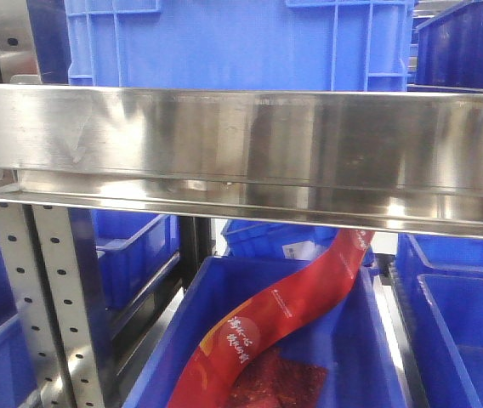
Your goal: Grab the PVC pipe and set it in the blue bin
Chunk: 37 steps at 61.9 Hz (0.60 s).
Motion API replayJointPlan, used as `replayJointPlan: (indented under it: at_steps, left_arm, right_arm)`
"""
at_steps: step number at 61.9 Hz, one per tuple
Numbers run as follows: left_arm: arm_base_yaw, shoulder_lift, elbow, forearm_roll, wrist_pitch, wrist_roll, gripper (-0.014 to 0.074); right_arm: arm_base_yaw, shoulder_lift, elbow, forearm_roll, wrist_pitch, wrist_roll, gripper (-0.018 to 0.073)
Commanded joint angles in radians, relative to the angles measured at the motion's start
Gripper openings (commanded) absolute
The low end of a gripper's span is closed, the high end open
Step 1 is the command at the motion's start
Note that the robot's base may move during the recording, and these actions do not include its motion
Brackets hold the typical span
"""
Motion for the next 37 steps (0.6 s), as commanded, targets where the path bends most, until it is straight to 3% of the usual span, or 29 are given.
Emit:
replayJointPlan:
  at_steps: [1,37]
  left_arm:
    - [0.008,-0.032,0.029,-0.011,-0.019,0.0,-0.0111]
    - [0.01,-0.272,0.282,-0.037,-0.04,0.0,-0.0111]
  right_arm:
    - [-0.003,-0.013,0.029,-0.006,-0.028,0.023,-0.0162]
    - [-0.003,-0.201,0.247,-0.006,-0.07,0.044,-0.0162]
